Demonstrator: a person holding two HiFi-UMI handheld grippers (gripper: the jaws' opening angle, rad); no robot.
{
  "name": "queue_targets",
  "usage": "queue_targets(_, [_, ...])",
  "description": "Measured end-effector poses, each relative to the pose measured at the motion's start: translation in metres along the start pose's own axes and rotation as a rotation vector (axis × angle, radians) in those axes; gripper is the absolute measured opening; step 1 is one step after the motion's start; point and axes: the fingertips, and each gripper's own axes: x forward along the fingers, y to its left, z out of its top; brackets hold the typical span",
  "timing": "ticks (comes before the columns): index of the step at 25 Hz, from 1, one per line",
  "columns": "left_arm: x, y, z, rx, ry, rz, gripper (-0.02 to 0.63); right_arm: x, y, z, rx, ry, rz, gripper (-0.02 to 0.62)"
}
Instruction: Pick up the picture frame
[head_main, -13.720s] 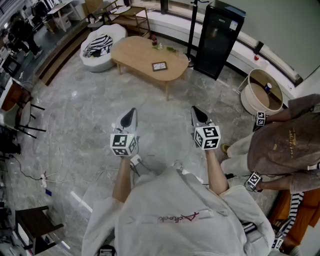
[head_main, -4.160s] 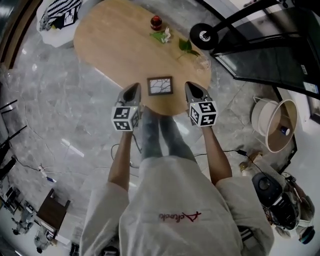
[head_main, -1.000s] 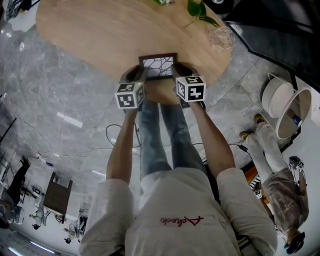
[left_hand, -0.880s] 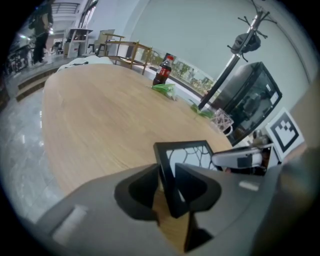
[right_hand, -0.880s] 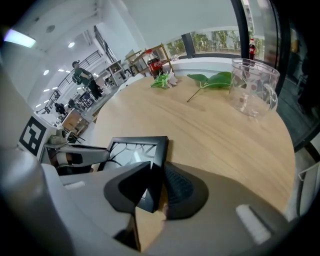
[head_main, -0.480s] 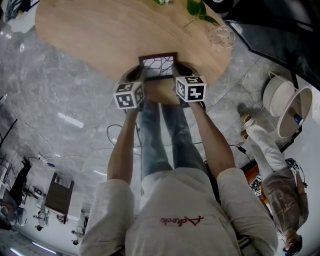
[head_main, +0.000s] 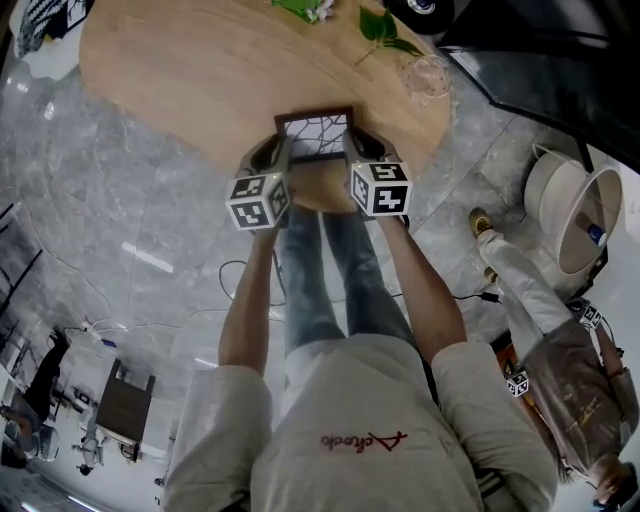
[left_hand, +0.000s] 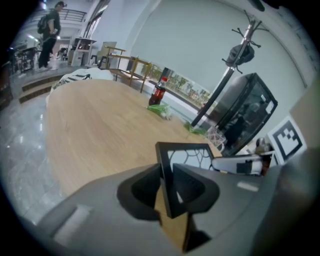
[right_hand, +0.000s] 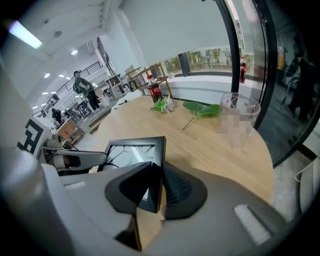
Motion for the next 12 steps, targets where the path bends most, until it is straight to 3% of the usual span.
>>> queue_targets(12, [-0.08, -0.069, 0.103, 0.131, -0.194, -0.004, 0.079, -0.102, 0.027, 0.101, -0.067, -0.24, -0.004, 0.077])
